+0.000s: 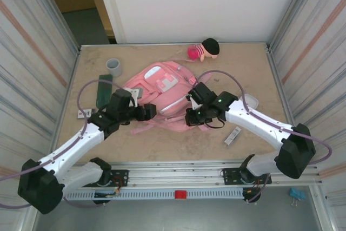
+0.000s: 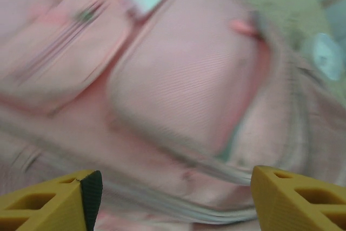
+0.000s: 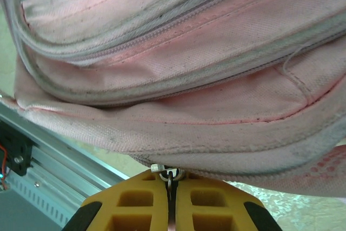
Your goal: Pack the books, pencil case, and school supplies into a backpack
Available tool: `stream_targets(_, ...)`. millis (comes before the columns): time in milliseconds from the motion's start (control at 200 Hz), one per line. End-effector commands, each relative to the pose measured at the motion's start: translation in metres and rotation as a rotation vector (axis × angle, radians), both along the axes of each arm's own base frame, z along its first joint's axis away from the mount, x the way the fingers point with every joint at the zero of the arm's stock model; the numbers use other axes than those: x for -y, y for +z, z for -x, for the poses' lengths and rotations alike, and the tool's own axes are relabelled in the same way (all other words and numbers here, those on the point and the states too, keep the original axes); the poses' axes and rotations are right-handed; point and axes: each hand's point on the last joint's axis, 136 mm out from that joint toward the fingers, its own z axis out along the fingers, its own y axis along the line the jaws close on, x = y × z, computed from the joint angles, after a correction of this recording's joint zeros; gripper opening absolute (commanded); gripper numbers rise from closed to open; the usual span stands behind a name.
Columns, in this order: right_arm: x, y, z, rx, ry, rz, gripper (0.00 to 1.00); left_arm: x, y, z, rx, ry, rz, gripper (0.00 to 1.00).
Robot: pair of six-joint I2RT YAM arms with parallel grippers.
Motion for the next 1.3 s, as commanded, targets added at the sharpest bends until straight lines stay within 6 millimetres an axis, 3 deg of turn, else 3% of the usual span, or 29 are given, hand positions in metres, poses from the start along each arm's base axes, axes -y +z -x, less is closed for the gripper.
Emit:
stream_targets(0, -0.019, 0.001, 0.007, 0.004, 0.034, -0.051, 0.00, -0.024, -0.035, -0.005, -0.146, 0.219, 0.051, 0.73)
stream_targets(311, -0.068, -0.009, 0.031, -0.007, 0.097, -0.105, 0.00, -0.012, -0.040, -0.066, -0.099, 0.184, 0.117, 0.73)
stream_targets(491, -0.105, -0.013, 0.033, -0.010, 0.136, -0.157, 0.00, -0.022, -0.021, -0.113, -0.040, 0.186, 0.122, 0.73)
stream_targets(591, -0.123, -0.015, 0.028, -0.003, 0.150, -0.192, 0.00, -0.034, -0.008, -0.122, -0.038, 0.211, 0.135, 0.74)
stream_targets(712, -0.137, -0.017, 0.021, 0.004, 0.164, -0.201, 0.00, -0.043, 0.000, -0.101, -0.086, 0.251, 0.161, 0.74)
stream_targets(922, -0.151, -0.013, 0.017, -0.007, 0.188, -0.237, 0.00, -0.045, -0.016, -0.011, -0.302, 0.369, 0.269, 0.72)
stream_targets(1027, -0.153, -0.012, 0.018, -0.022, 0.197, -0.253, 0.00, -0.050, -0.020, 0.022, -0.385, 0.442, 0.319, 0.70)
stream_targets(1138, -0.153, -0.010, 0.019, -0.032, 0.205, -0.265, 0.00, -0.043, -0.023, 0.035, -0.429, 0.477, 0.408, 0.68)
stream_targets(1293, -0.155, -0.008, 0.020, -0.038, 0.213, -0.282, 0.00, -0.024, -0.028, 0.033, -0.437, 0.464, 0.450, 0.66)
